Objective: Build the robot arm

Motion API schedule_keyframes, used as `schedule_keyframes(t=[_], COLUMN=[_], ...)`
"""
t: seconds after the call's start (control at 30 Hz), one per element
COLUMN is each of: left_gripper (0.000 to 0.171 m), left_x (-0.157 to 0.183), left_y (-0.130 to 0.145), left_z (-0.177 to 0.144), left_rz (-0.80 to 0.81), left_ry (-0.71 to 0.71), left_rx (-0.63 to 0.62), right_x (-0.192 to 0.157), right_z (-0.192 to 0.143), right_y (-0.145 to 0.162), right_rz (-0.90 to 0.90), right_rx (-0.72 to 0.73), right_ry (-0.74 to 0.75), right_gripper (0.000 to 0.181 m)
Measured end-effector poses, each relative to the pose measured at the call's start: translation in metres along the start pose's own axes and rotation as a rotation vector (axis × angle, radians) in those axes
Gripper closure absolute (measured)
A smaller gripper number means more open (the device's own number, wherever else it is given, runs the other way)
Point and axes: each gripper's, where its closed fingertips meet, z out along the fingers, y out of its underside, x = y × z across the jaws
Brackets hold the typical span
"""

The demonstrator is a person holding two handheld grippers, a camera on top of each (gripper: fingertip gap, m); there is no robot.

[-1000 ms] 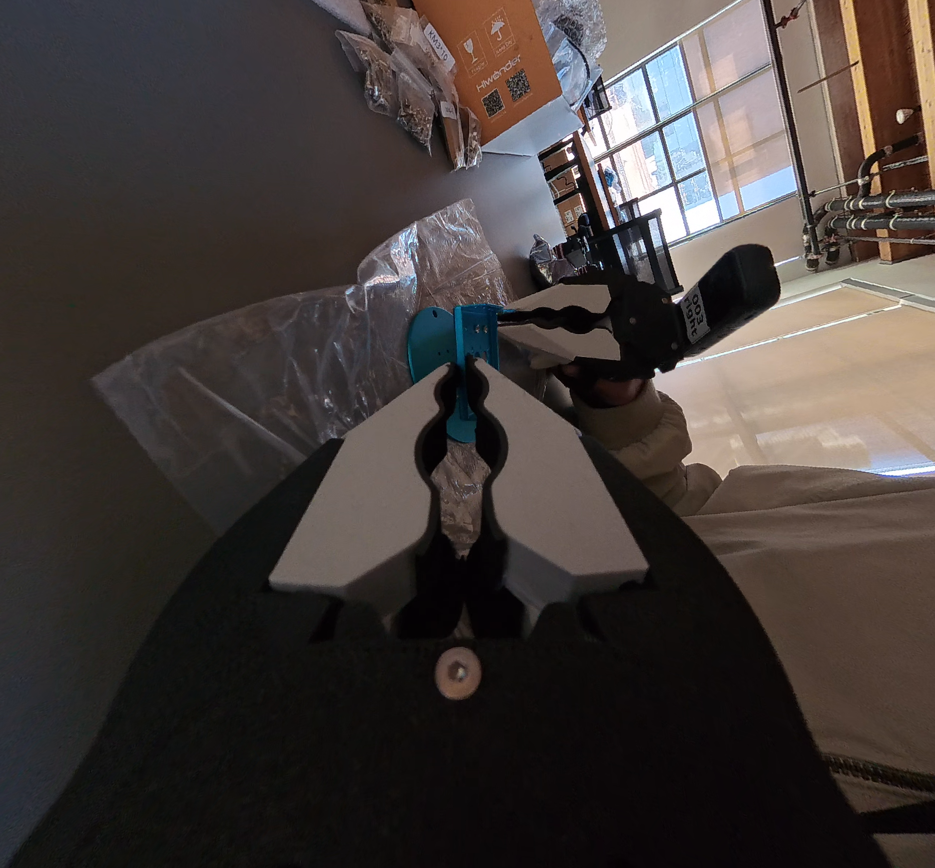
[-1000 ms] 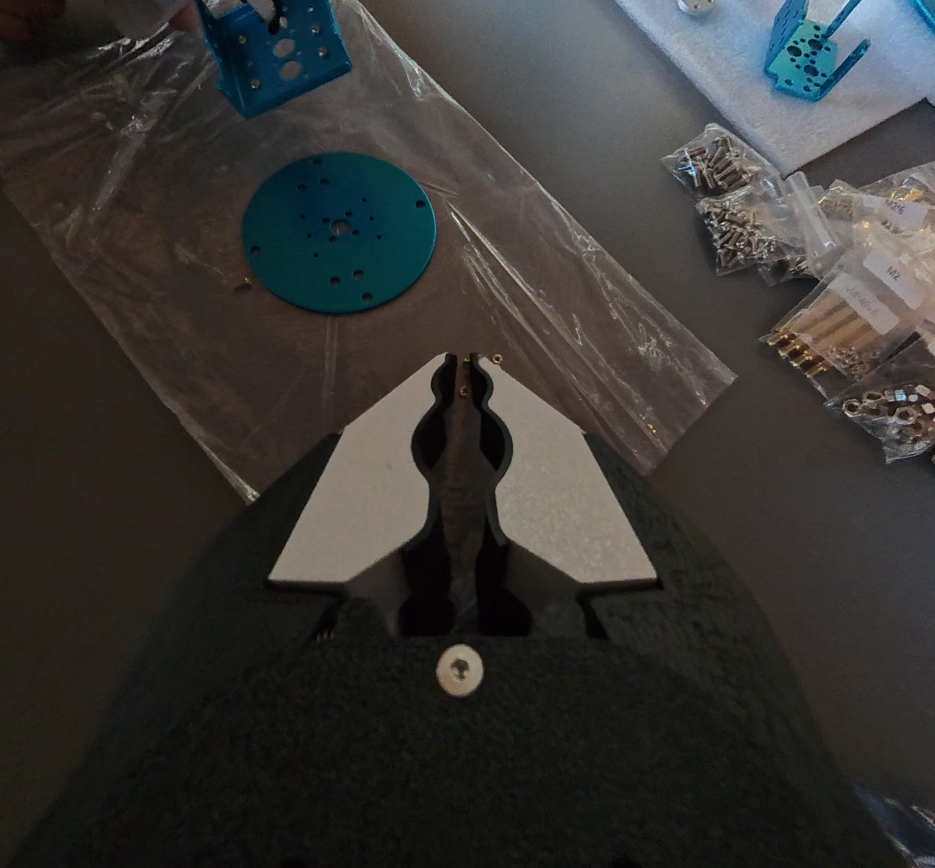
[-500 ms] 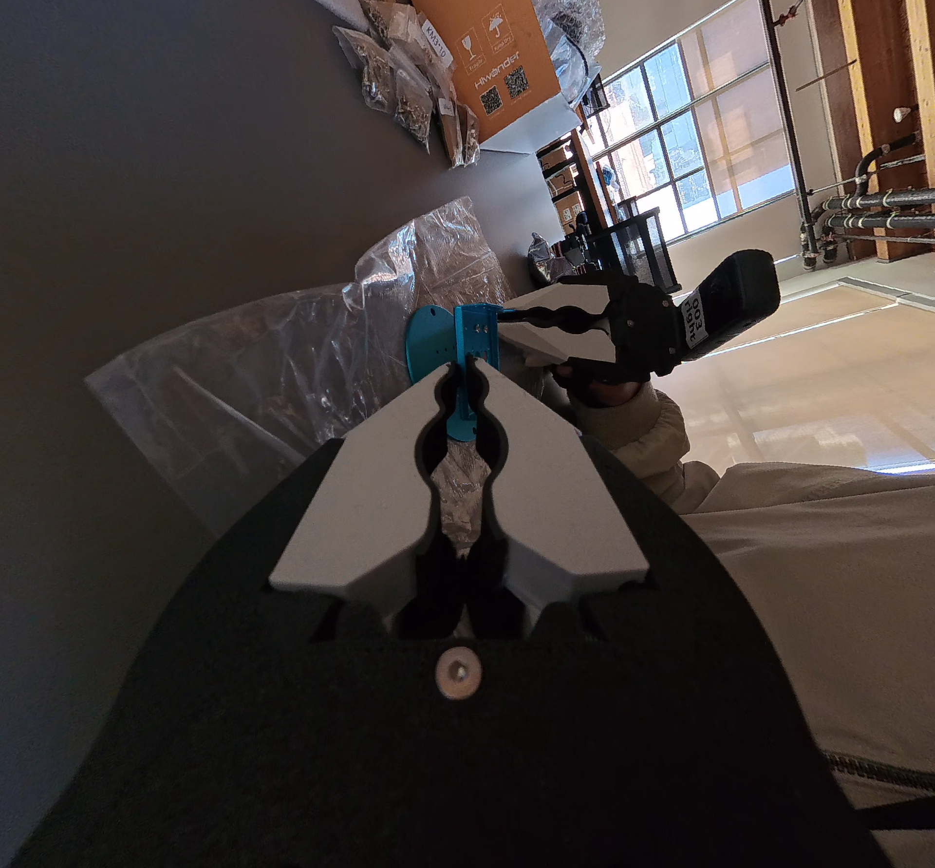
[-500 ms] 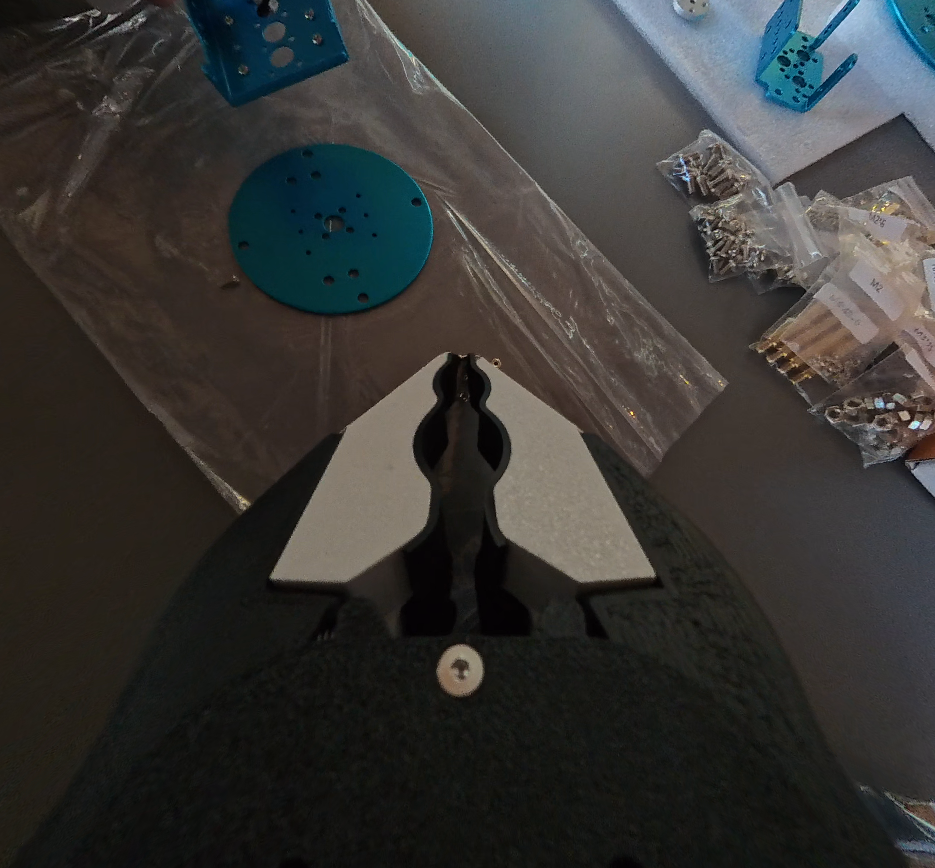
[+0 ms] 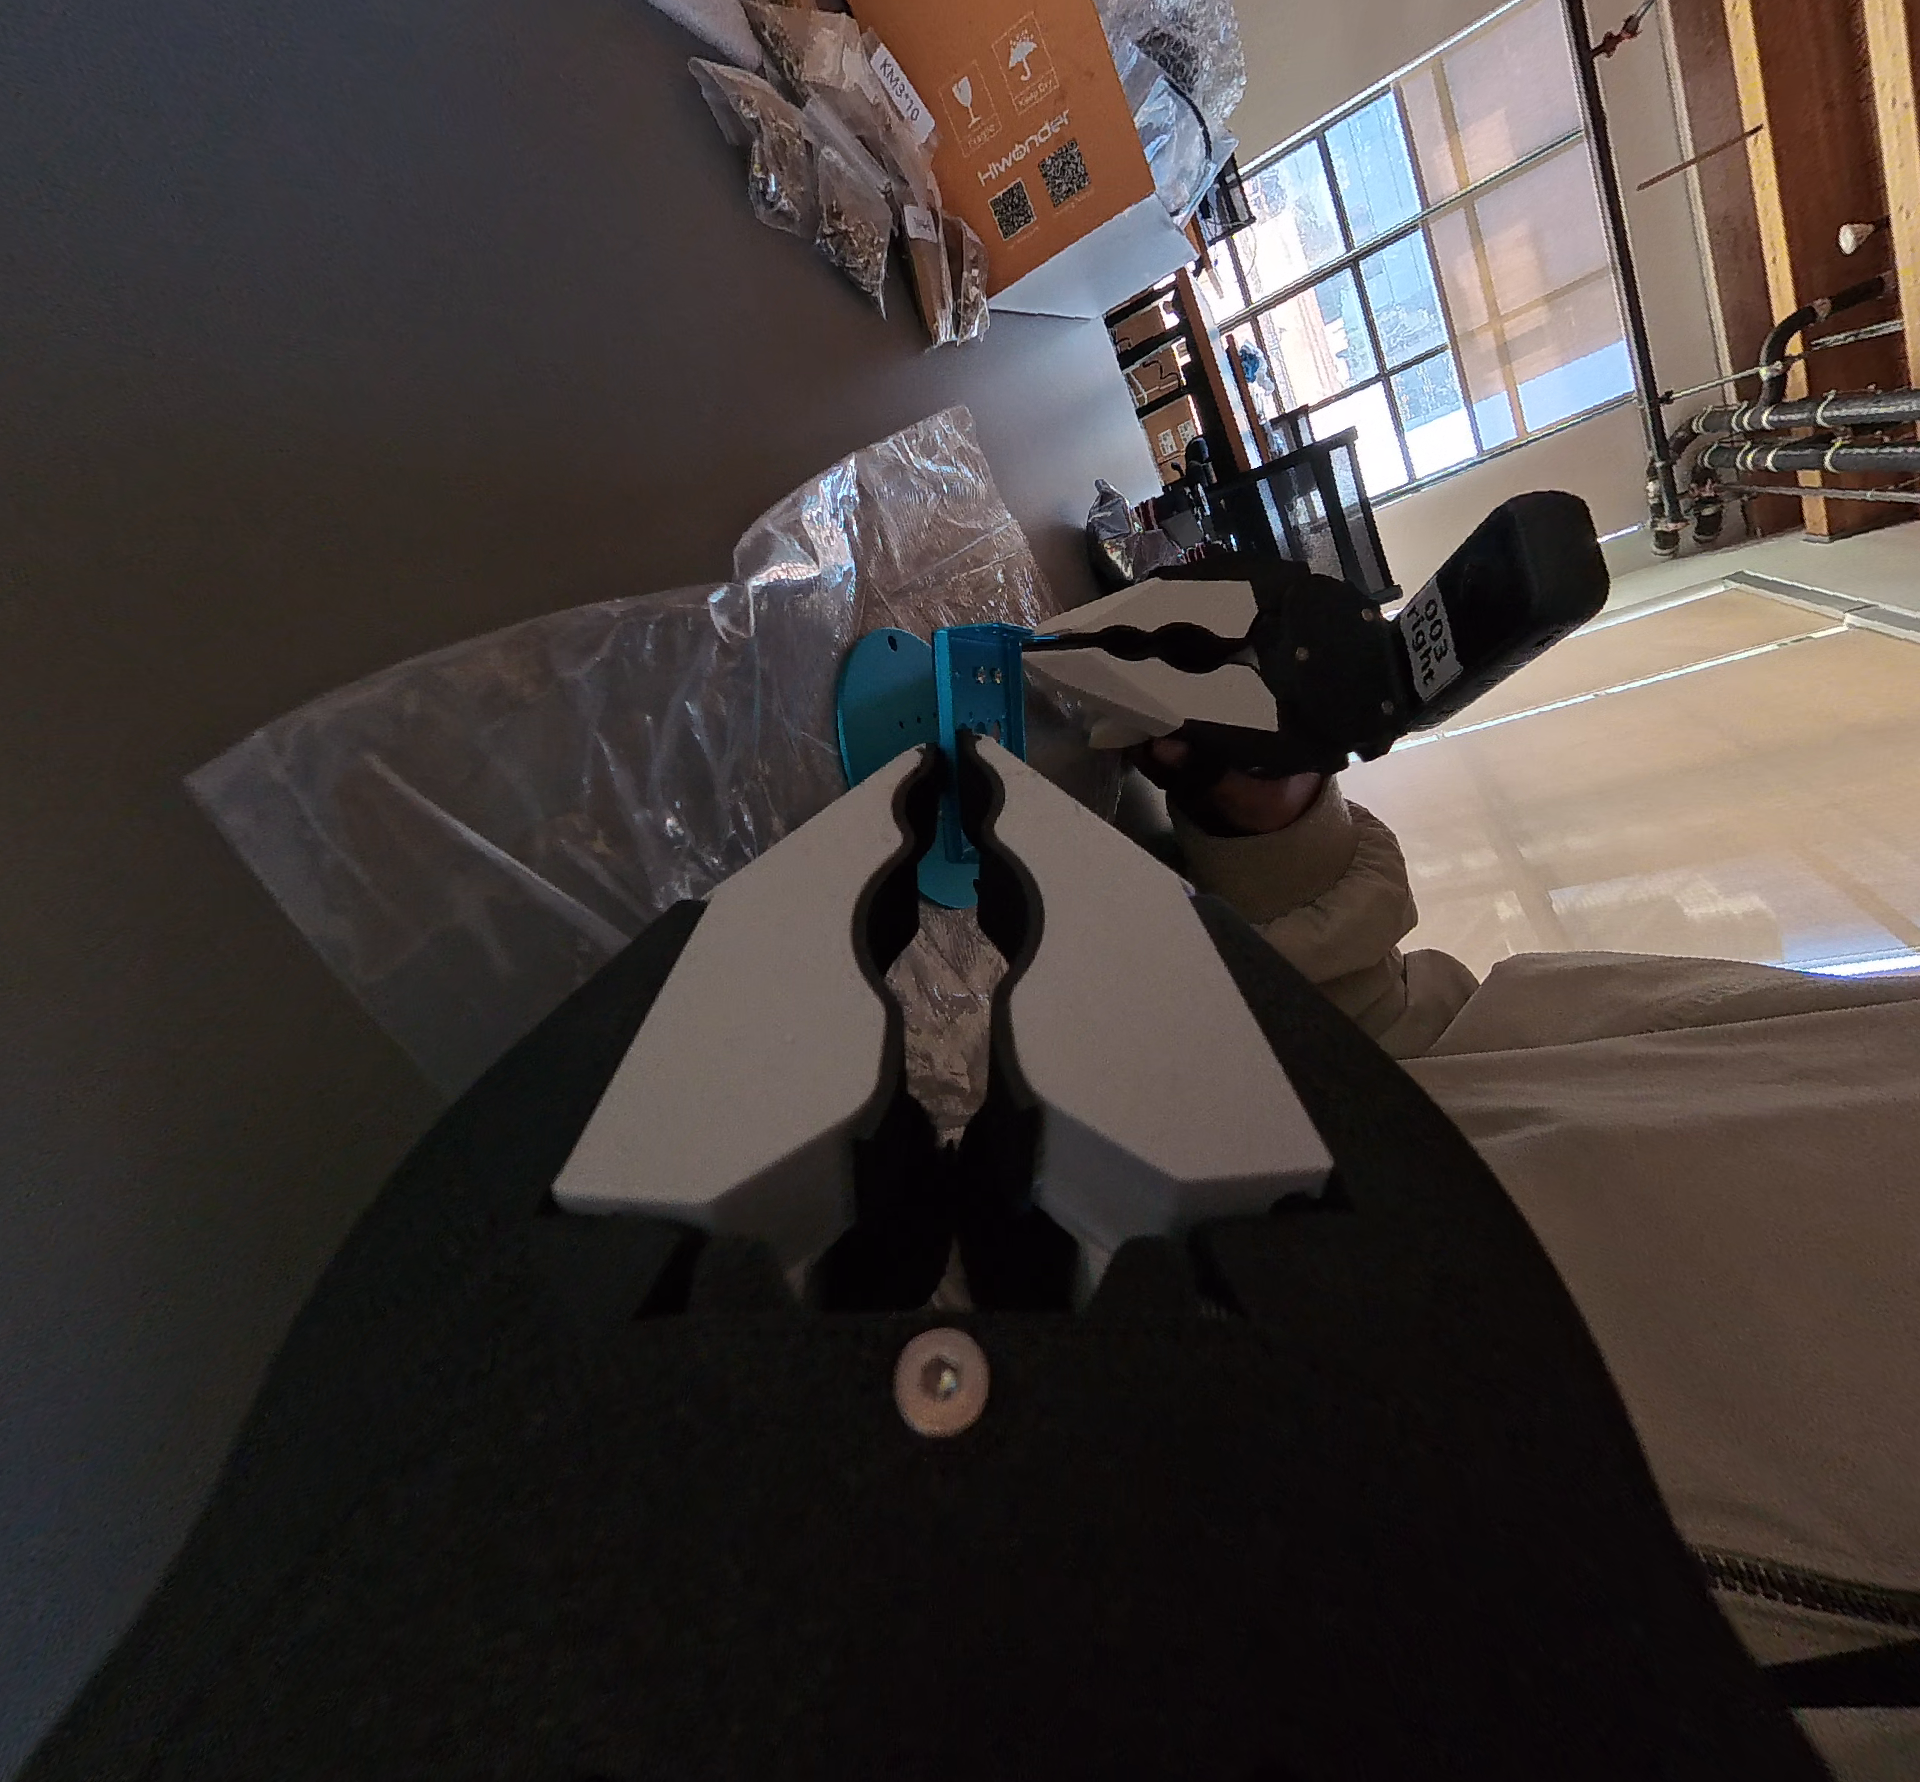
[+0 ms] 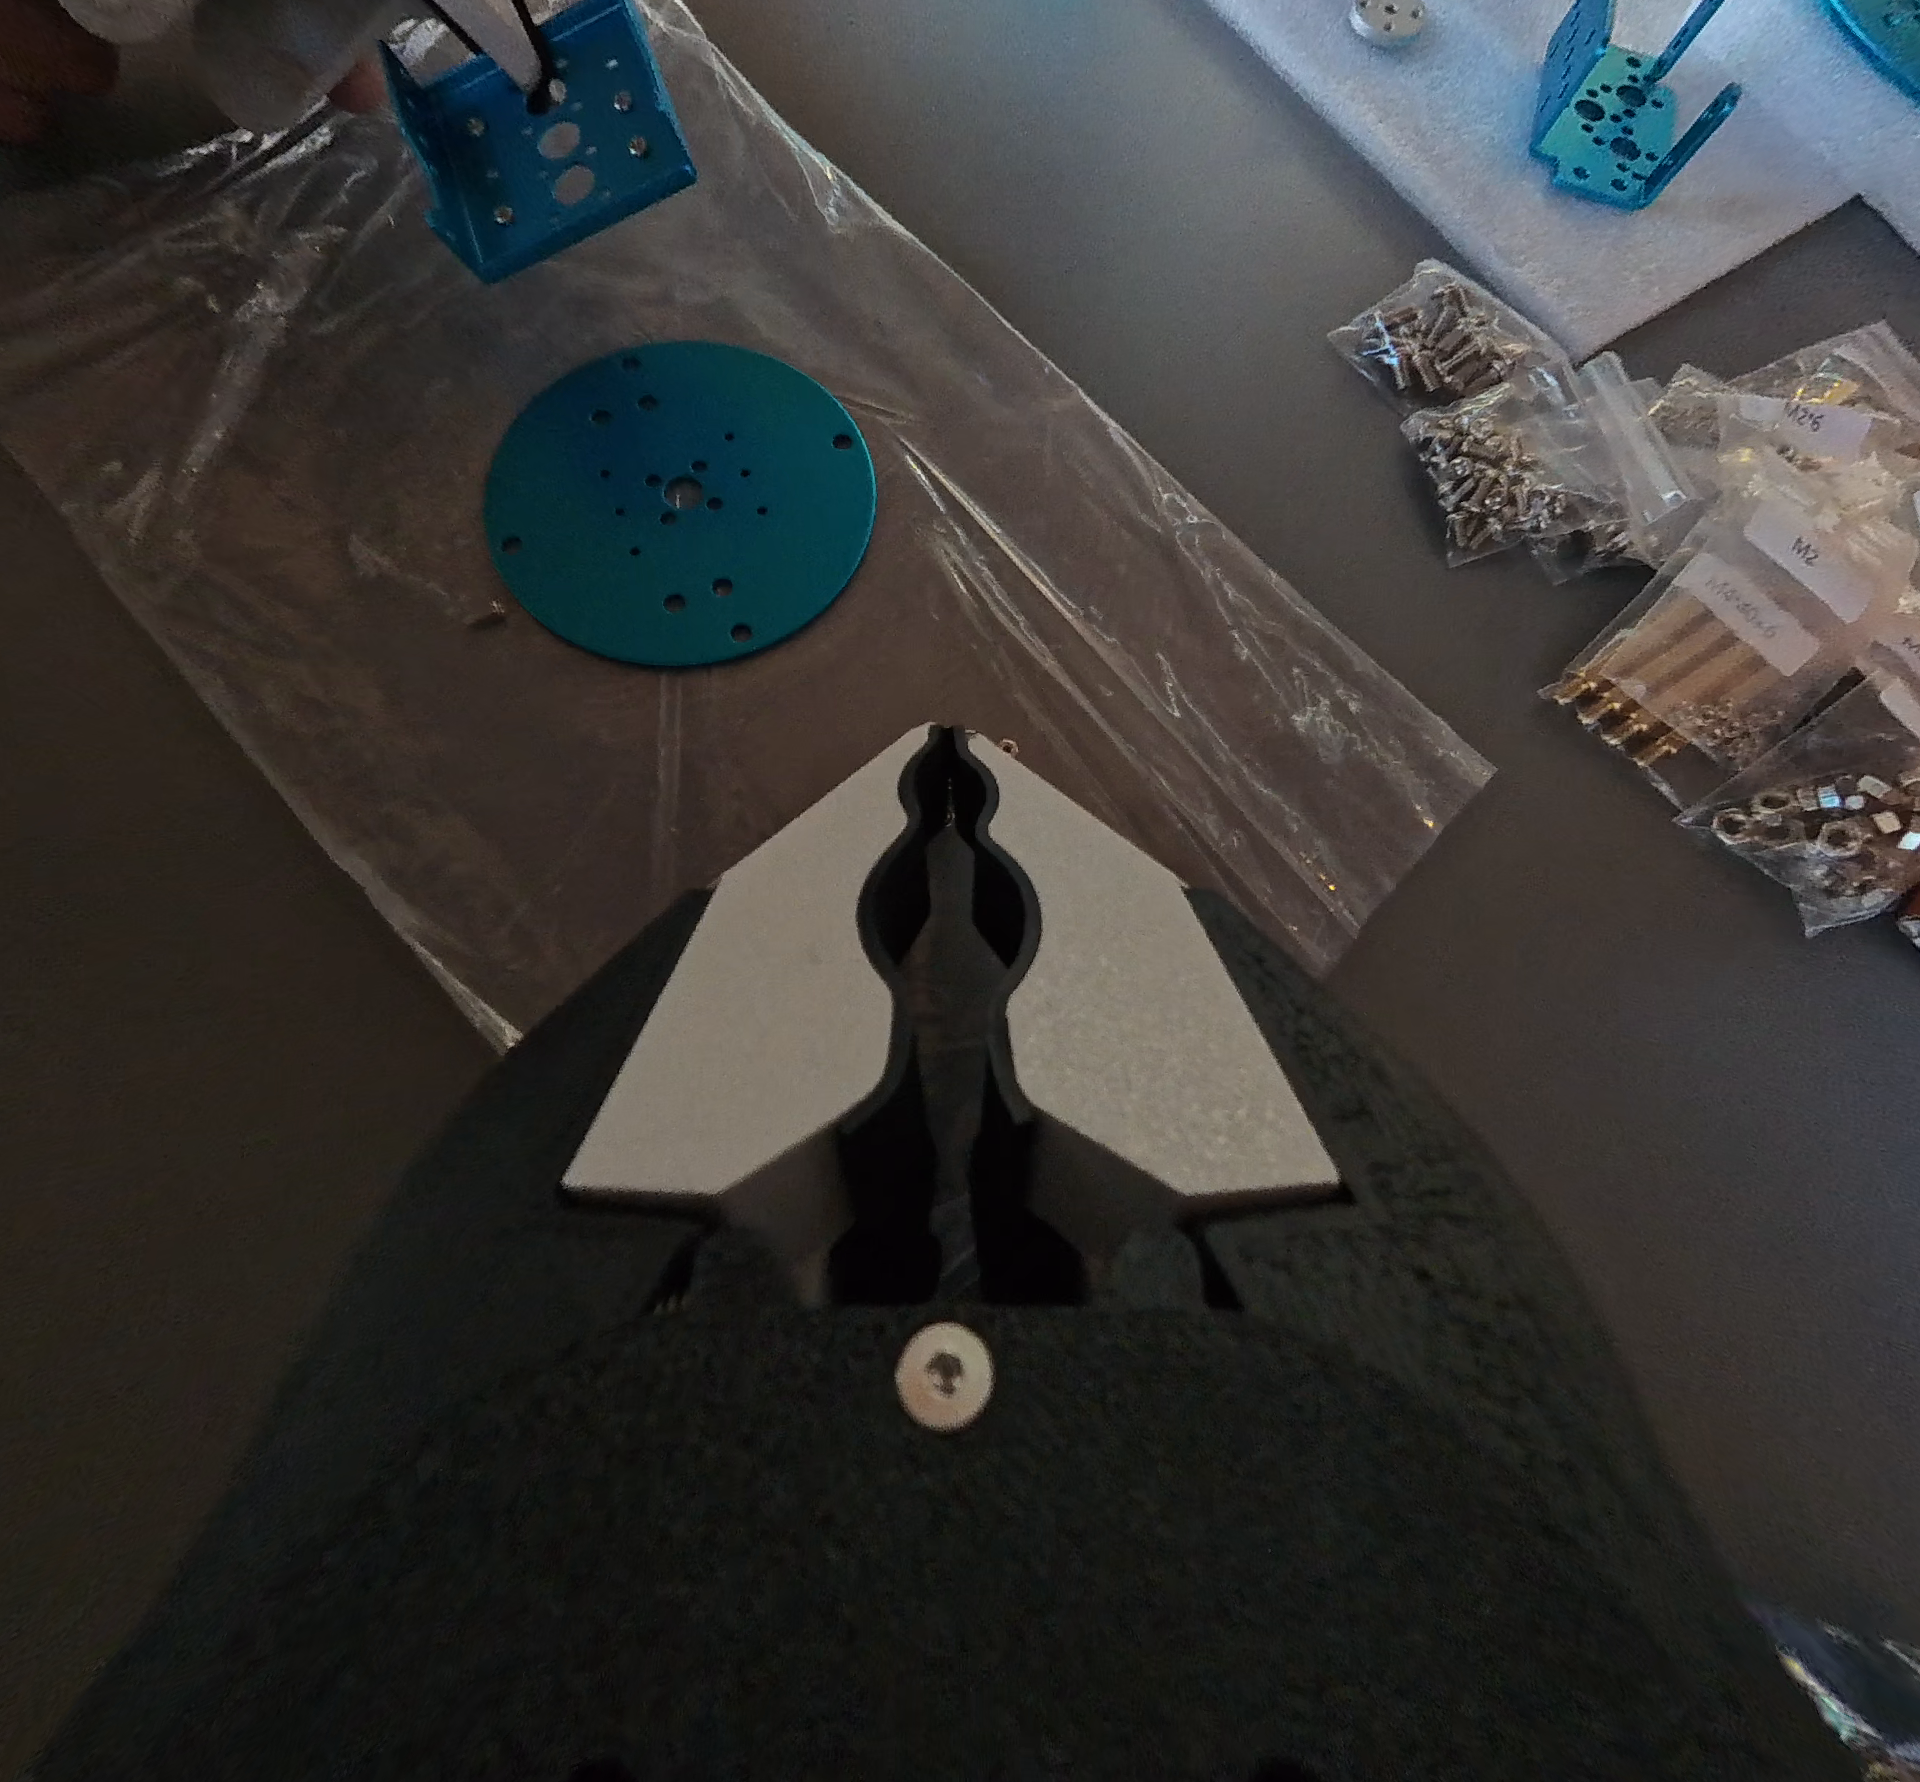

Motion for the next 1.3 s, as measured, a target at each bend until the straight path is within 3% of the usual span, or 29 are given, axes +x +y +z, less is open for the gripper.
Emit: schedule_keyframes(t=[0.2, 0.93, 1.1, 1.3], left_gripper=[0.170, 0.170, 0.170, 0.170], left_x=[0.000, 0.001, 0.001, 0.007], left_y=[0.000, 0.001, 0.001, 0.001], left_z=[0.000, 0.001, 0.001, 0.002], left_rz=[0.000, 0.002, -0.002, -0.029], left_ry=[0.001, 0.001, 0.004, 0.050], left_rx=[-0.001, -0.004, -0.001, 0.000], right_x=[-0.003, -0.001, -0.007, -0.045], right_z=[0.001, 0.004, -0.003, -0.011], right_y=[-0.002, 0.002, -0.023, -0.078], right_rz=[-0.051, -0.084, 0.013, 0.275], right_rx=[0.001, -0.023, 0.117, 0.374], right_ry=[0.021, 0.055, 0.011, -0.272], right_gripper=[0.171, 0.180, 0.180, 0.180])
